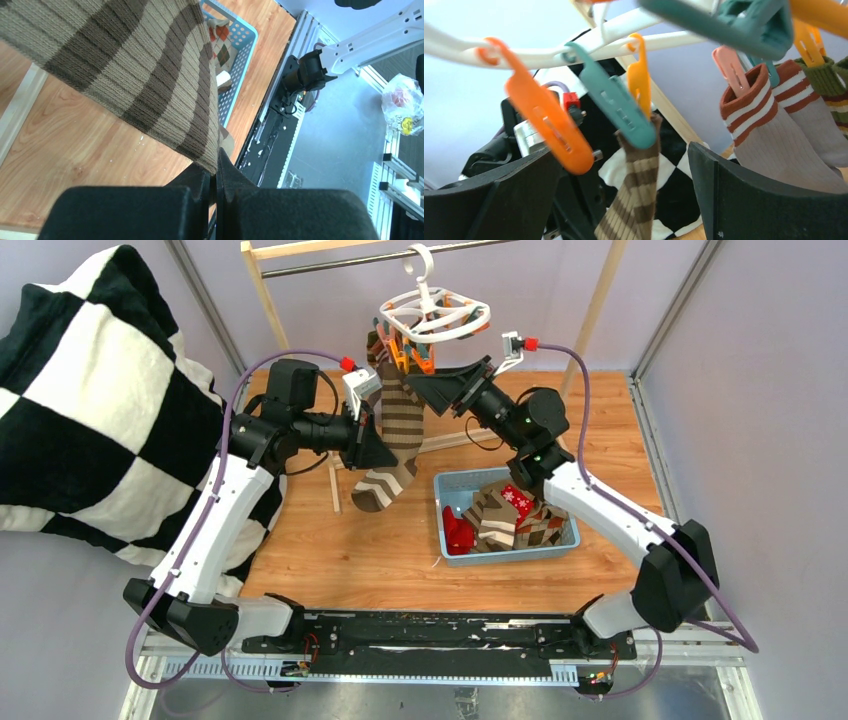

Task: Remove the socks clipped to the hanger
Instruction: Adjust the hanger on the clothesline.

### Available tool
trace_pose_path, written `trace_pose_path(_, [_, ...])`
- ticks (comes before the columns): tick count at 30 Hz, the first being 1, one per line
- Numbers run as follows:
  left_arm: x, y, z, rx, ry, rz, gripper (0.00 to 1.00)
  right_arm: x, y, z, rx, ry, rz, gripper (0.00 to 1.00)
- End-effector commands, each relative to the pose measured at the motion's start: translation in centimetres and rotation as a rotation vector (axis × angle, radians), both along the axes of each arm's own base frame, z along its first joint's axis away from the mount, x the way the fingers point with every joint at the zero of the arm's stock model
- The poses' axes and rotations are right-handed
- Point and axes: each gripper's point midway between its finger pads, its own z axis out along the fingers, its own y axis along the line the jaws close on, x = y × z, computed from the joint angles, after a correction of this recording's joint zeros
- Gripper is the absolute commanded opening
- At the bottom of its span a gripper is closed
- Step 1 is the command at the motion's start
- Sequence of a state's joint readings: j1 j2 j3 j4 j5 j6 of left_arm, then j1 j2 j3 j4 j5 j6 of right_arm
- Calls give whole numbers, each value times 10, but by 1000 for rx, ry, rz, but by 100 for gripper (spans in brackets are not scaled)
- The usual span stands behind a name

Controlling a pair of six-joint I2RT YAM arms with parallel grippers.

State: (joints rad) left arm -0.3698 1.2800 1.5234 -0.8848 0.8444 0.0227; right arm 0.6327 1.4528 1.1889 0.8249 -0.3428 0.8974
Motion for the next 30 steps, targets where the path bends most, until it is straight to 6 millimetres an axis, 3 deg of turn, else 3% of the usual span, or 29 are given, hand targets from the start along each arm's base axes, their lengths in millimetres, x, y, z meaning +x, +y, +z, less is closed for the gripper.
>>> trace_pose_path(1, [-1, 0, 3, 5, -17, 3, 0, -25, -14, 4, -4, -62, 13, 100])
trace_pose_path(6, [-3, 3, -2, 20, -35, 5, 0, -35, -25, -37, -29, 43, 28, 100])
trace_pose_path(10, [-5, 4, -1, 18, -45, 0, 0, -34, -35, -57, 5, 104, 30, 97])
trace_pose_path(14, [-7, 3, 0, 10, -38, -6, 0, -29, -31, -55, 77, 112, 101, 89])
trace_pose_path(18, [-3, 5, -6, 29, -38, 10, 0, -28, -30, -38, 92, 49, 93, 85])
trace_pose_path(22, [3, 4, -20, 63, -18, 23, 0, -30, -41, -39, -133, -33, -183, 90])
trace_pose_path(26, [7, 0, -25, 76, -15, 22, 0, -41, -48, -21, -313, -126, -370, 83])
trace_pose_path(30, [9, -8, -12, 69, -49, 26, 0, -38, -41, -22, -390, -94, -366, 78])
